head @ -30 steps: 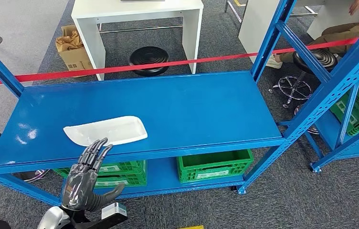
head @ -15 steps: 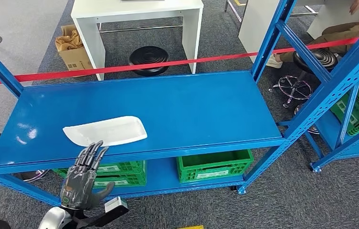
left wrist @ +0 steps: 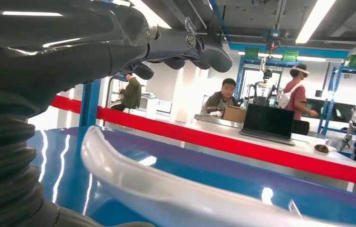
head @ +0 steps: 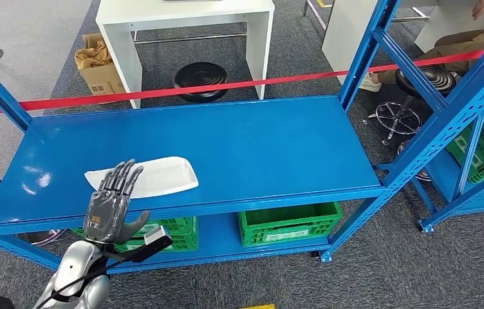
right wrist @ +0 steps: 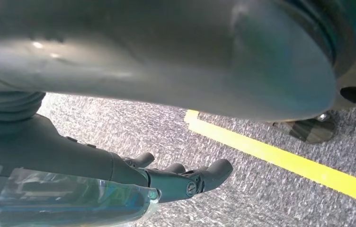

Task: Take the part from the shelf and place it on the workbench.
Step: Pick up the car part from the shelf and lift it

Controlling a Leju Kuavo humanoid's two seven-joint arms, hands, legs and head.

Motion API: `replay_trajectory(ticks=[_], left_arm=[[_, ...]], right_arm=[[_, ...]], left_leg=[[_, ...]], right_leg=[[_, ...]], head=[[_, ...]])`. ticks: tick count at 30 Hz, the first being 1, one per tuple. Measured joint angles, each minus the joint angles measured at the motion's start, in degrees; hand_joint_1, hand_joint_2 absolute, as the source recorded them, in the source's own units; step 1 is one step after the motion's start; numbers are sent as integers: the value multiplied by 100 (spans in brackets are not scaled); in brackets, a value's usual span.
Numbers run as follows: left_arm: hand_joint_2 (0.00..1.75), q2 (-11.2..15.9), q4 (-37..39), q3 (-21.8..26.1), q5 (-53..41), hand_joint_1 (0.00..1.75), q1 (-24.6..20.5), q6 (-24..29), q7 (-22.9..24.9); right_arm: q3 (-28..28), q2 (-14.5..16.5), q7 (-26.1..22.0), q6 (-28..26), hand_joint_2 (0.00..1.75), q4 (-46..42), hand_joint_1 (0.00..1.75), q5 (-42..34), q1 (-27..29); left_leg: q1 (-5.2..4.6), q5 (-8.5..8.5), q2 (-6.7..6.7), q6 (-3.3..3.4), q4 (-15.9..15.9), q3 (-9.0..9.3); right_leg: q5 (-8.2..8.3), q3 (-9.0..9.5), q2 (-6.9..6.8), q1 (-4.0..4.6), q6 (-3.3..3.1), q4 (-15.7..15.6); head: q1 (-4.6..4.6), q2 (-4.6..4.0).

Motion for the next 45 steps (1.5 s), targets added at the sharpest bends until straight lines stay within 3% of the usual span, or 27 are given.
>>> replay_trajectory(ticks=[6,11,28,45], left_arm=[[175,-28,779,-76,298,0,-678,40,-161],[175,-94,1248,-198,444,0,-966,149,-194],[175,-239,1883,-436,892,0,-1218,236,-325],[175,-296,2613,-337,941,0,-1371,314,-222]], right_arm=[[2,-6,-21,-7,0,0,0,22,3],[2,-17,-43,-7,0,0,0,52,5],[-2,-37,-25,-7,0,0,0,51,16],[-65,-47,-44,-16,0,0,0,95,29]], left_leg=[[1,1,2,0,0,1],[0,0,3,0,0,1],[1,-1,3,-1,0,1],[1,-1,1,-1,-1,2]], right_leg=[[0,0,1,1,0,1],[0,0,2,0,0,1],[0,-1,1,0,0,1],[0,6,1,1,0,1]], head=[[0,0],[1,0],[0,0],[1,0]])
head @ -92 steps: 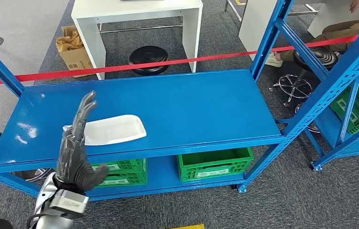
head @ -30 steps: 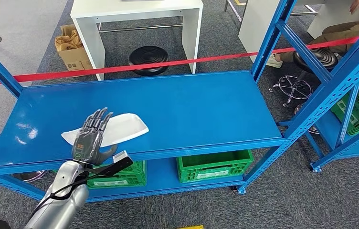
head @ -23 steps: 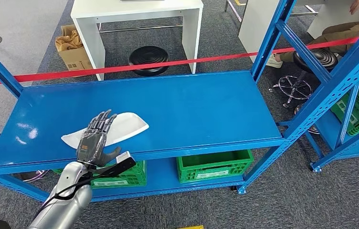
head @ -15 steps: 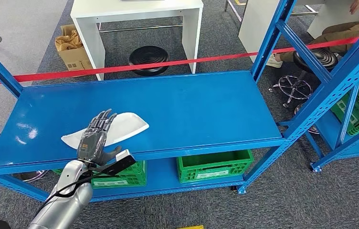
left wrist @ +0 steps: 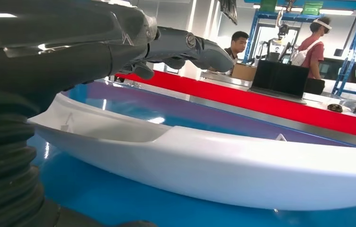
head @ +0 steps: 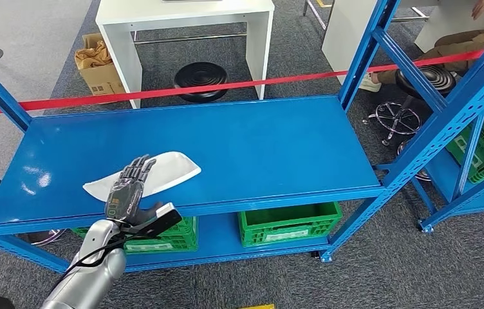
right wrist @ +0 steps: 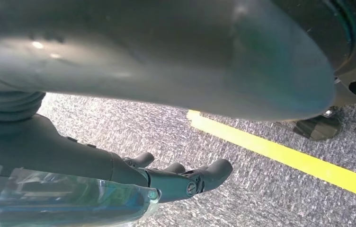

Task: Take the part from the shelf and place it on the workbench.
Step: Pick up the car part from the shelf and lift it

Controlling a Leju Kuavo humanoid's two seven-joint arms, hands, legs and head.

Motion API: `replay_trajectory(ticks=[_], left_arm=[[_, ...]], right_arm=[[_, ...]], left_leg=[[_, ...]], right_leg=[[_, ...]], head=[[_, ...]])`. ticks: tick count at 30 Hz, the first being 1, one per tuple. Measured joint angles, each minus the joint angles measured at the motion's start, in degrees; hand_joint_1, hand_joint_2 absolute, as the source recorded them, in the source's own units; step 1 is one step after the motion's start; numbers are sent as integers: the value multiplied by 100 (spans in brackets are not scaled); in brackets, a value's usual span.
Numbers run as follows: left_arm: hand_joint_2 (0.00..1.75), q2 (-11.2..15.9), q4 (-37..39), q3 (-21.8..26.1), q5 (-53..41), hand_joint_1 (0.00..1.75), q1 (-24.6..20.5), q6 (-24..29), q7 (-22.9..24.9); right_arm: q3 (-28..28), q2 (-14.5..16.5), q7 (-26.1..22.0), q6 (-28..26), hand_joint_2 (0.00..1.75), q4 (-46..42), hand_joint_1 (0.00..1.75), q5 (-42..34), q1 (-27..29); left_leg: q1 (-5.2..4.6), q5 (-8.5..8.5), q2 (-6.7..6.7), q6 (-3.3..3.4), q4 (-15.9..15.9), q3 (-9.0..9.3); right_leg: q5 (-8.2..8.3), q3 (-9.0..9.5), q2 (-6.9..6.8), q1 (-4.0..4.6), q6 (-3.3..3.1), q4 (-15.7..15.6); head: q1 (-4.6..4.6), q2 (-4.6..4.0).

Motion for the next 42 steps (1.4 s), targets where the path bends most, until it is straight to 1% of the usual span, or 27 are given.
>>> replay_trajectory(ticks=[8,14,18,19,23,29,33,42], left_arm=[[175,-20,703,318,-133,0,-383,265,62],[175,-25,1008,496,-201,0,-551,296,77],[175,-27,1308,595,-263,117,-755,214,94],[175,-28,1424,614,-274,117,-826,186,80],[175,-36,1814,677,-279,175,-1038,101,14],[175,-87,2241,694,-267,175,-1200,80,-229],[175,-110,2423,695,-264,175,-1344,87,-304],[175,-96,2563,714,-222,175,-1412,253,-406]], right_arm=[[-38,1,-46,-11,0,0,0,36,0],[-44,1,-56,-17,0,0,0,59,0],[-49,1,-69,-19,0,0,0,84,-1],[-49,1,-77,-20,0,0,0,91,-2],[-49,0,-104,-22,0,0,0,109,-6],[-53,3,-241,-72,0,0,0,95,-5],[-56,16,-308,-97,0,0,0,98,-5],[-56,50,-392,-113,0,0,0,129,-4]], left_leg=[[0,0,1,0,-1,25],[0,0,0,0,-2,36],[0,0,-1,0,-2,37],[0,0,-1,0,-2,38],[0,1,0,0,-2,40],[0,0,-1,0,-2,40],[-1,-1,-3,-1,-2,44],[0,0,-1,-1,-5,55]], right_leg=[[0,25,0,0,0,0],[-1,38,0,0,-1,0],[-1,39,0,0,-1,0],[-1,40,0,0,-1,0],[0,42,0,0,-1,0],[-1,41,-1,0,-1,0],[-2,49,0,0,-1,0],[-2,55,0,1,-1,0]], head=[[-1,0],[0,0],[0,0],[0,0],[-1,0],[-1,0],[-1,0],[-1,0]])
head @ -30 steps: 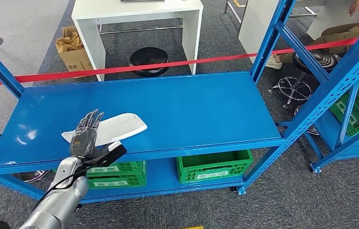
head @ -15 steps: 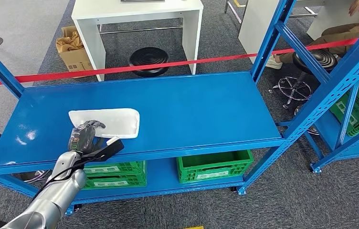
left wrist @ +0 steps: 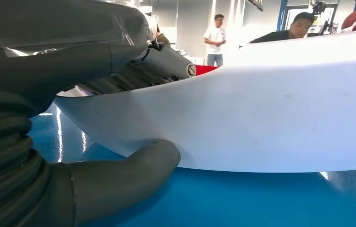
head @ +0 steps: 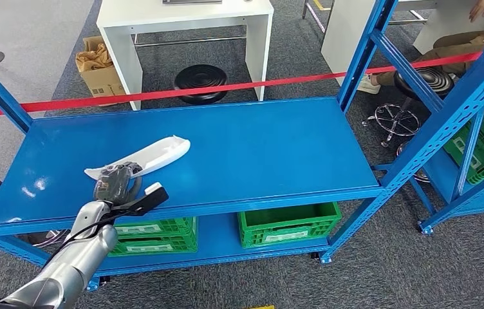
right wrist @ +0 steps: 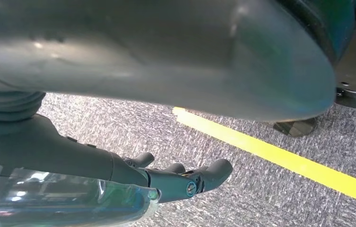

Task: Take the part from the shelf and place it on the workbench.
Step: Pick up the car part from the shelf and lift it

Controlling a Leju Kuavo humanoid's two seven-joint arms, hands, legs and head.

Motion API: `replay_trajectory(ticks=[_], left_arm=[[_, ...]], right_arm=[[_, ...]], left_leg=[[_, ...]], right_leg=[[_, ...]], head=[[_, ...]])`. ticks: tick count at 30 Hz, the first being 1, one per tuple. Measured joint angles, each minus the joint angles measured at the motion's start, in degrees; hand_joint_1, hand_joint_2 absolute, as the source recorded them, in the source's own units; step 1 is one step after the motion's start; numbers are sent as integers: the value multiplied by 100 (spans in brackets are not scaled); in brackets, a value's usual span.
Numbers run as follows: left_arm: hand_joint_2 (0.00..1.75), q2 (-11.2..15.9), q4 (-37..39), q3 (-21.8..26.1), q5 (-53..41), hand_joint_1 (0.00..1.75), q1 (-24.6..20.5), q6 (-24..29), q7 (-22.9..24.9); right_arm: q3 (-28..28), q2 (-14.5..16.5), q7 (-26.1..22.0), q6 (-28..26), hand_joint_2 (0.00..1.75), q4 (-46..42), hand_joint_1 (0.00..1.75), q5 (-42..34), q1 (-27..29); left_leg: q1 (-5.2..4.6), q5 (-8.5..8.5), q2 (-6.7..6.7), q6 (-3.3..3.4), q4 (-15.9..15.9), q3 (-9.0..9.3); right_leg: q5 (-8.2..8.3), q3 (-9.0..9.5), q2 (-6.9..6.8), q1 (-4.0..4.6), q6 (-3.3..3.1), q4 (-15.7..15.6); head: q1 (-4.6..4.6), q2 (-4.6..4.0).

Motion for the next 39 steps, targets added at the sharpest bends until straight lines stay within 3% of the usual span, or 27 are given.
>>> replay_trajectory(ticks=[10,13,15,18,22,23,25,27,31,39], left_arm=[[175,1,-18,36,155,175,20,181,-148],[175,-28,-263,105,667,175,189,264,-660],[175,-85,-793,147,1542,175,448,-14,-1269],[175,-222,-2100,135,3938,175,975,-1480,-2214],[175,-432,-4307,-246,7569,175,1619,-4796,-2607],[175,-479,-4775,-389,8034,175,1713,-5381,-2623],[175,-561,-5570,-698,8410,175,1817,-6047,-2630],[175,-596,-6232,-1020,8471,175,1847,-6198,-2629],[175,-485,-7155,-1603,8594,175,1697,-5940,-2628],[175,-210,-7652,-2197,8846,175,1407,-5634,-2628]], right_arm=[[-1,8,-14,0,0,0,0,0,-5],[-12,20,-33,0,0,0,0,3,-5],[-26,31,-44,0,0,0,0,10,-11],[-39,43,-68,1,0,0,0,50,-40],[-39,47,-84,37,0,0,0,114,-87],[-39,48,-71,43,0,0,0,120,-101],[-39,56,5,46,0,0,0,144,-129],[-34,72,174,59,0,0,0,223,-156],[-10,97,640,157,0,0,0,393,-188],[-12,171,962,243,0,0,0,301,-231]], left_leg=[[0,0,0,0,0,-1],[0,0,3,0,0,-2],[0,0,2,0,0,-6],[-1,-1,3,0,1,-19],[-4,-2,2,2,3,-37],[-5,-2,1,2,3,-39],[-5,-4,0,2,3,-40],[-5,-4,1,1,3,-40],[-4,-3,-3,0,3,-36],[-27,-9,-4,10,8,-33]], right_leg=[[0,-2,0,0,0,0],[0,-7,1,0,0,0],[0,-11,1,-1,0,0],[-1,-22,1,-2,-1,0],[0,-39,1,-5,0,-2],[0,-41,0,-5,0,-2],[0,-42,0,-5,0,-3],[0,-43,0,-3,0,-3],[2,-39,-2,0,2,-4],[3,-35,-2,-20,8,-6]], head=[[1,0],[0,0],[0,0],[1,0],[1,0],[1,0],[1,0],[1,0],[-1,0],[0,0]])
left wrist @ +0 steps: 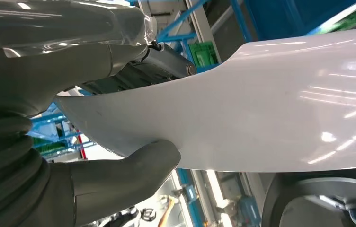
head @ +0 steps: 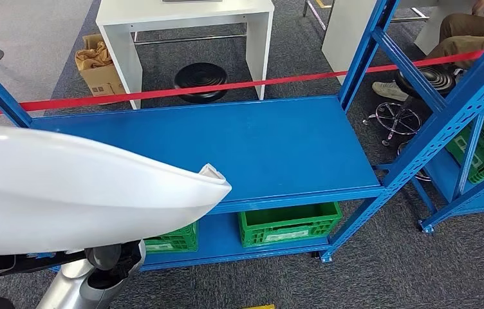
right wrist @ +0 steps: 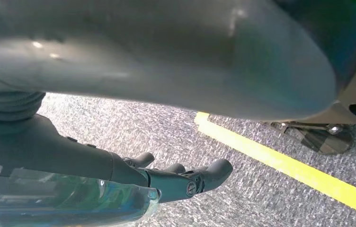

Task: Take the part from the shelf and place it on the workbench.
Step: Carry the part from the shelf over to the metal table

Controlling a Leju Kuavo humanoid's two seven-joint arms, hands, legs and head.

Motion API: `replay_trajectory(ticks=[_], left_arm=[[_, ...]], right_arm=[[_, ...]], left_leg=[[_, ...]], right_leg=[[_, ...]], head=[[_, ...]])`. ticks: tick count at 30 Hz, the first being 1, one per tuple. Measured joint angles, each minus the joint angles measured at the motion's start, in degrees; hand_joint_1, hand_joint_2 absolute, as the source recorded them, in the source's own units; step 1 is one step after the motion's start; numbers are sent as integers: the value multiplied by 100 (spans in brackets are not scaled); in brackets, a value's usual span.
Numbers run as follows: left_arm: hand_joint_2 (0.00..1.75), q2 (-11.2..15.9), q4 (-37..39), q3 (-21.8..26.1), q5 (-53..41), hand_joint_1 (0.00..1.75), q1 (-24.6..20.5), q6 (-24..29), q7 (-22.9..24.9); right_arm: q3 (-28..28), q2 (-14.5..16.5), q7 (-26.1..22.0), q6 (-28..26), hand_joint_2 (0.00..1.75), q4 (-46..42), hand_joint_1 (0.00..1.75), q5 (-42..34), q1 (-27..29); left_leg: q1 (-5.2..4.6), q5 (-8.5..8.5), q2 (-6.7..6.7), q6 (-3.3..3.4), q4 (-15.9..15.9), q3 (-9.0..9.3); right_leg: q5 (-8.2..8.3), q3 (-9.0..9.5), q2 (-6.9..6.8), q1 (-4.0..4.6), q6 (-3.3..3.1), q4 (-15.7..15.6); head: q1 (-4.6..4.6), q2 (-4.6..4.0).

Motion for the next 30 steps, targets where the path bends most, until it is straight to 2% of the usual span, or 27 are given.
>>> replay_trajectory(ticks=[4,7,8,9,11,12,13,14,15,17,18,19,21,22,23,25,26,27,28,29,30], left_arm=[[175,93,-56,-93,2,175,-45,153,1],[175,159,-153,-143,-52,175,-38,309,2],[175,174,-179,-159,-76,175,-31,320,2],[175,188,-196,-180,-92,175,-19,308,2],[175,214,-202,-216,-103,175,8,261,7],[175,226,-200,-229,-104,175,25,243,10],[175,238,-199,-238,-105,175,37,235,14],[175,249,-199,-245,-106,175,44,231,15],[175,258,-199,-252,-107,175,47,231,15],[175,270,-199,-261,-134,175,46,235,15],[175,274,-202,-263,-168,175,45,251,16],[175,281,-206,-265,-210,175,44,280,17],[175,310,-218,-270,-290,175,47,370,22],[175,334,-225,-270,-314,175,50,425,24],[175,362,-230,-270,-330,175,52,482,26],[175,432,-235,-269,-328,175,55,584,27],[175,467,-233,-268,-312,175,57,615,27],[175,498,-228,-268,-288,175,60,629,27],[175,520,-221,-268,-263,175,63,633,26],[175,536,-215,-268,-241,175,64,632,26],[175,546,-211,-268,-226,175,63,628,26]], right_arm=[[-3,25,86,50,0,0,0,3,-10],[-5,23,204,101,0,0,0,13,-23],[-9,17,230,102,0,0,0,-2,-28],[-17,8,253,100,0,0,0,-26,-32],[-40,-15,292,96,0,0,0,-80,-36],[-56,-29,307,95,0,0,0,-97,-34],[-71,-45,316,94,0,0,0,-104,-31],[-87,-60,320,94,0,0,0,-107,-31],[-102,-76,325,93,0,0,0,-108,-33],[-121,-100,378,94,0,1,0,-117,-46],[-129,-112,442,99,0,1,0,-135,-52],[-146,-131,537,113,0,1,0,-166,-60],[-210,-199,789,168,0,0,0,-255,-67],[-257,-254,934,202,0,0,0,-304,-68],[-307,-317,1072,234,0,0,0,-351,-65],[-420,-473,1290,283,0,0,0,-444,-50],[-481,-551,1357,296,0,-1,0,-494,-36],[-548,-627,1405,301,0,-2,0,-546,-17],[-615,-694,1432,301,0,-4,0,-593,3],[-678,-754,1447,301,0,-7,0,-631,19],[-733,-799,1456,298,0,-8,0,-658,30]], left_leg=[[-46,-19,-1,44,6,-1],[-28,36,16,129,-60,23],[-10,63,27,159,-92,31],[6,81,37,178,-118,37],[3,88,44,189,-120,25],[1,89,46,186,-118,21],[2,92,48,181,-116,18],[8,96,48,172,-113,17],[18,99,47,156,-105,16],[26,105,41,95,-77,-1],[23,113,35,57,-60,-14],[18,128,26,17,-49,-31],[22,161,13,-55,-46,-58],[29,120,9,-89,-17,-84],[36,4,9,-121,88,-132],[48,-431,11,-171,622,-335],[53,-660,11,-186,1001,-467],[56,-813,11,-195,1325,-563],[57,-857,11,-194,1489,-575],[57,-795,11,-184,1435,-476],[54,-656,11,-165,1157,-258]], right_leg=[[3,7,1,-45,46,-12],[-44,2,2,-59,103,32],[-150,-60,1,-55,110,177],[-318,-181,1,-51,111,448],[-670,-549,0,-44,119,1223],[-747,-697,0,-44,122,1523],[-712,-757,0,-45,122,1630],[-565,-703,-1,-49,118,1494],[-348,-544,-2,-57,116,1146],[-22,-181,10,-63,102,392],[52,-85,22,-59,87,176],[63,-66,35,-48,62,110],[106,-116,41,-41,-8,112],[131,-144,35,-46,-55,111],[165,-178,24,-54,-104,105],[242,-275,4,-60,-173,101],[282,-331,-4,-55,-187,102],[325,-391,-11,-48,-188,105],[367,-448,-17,-42,-185,106],[409,-500,-21,-37,-179,107],[447,-542,-22,-32,-171,108]], head=[[-2,0],[-2,0],[3,0],[12,0],[24,0],[25,0],[26,0],[26,0],[26,0],[22,0],[22,0],[17,0],[18,0],[13,0],[8,0],[-12,0],[-17,0],[-19,0],[-18,0],[-17,0],[-18,0]])
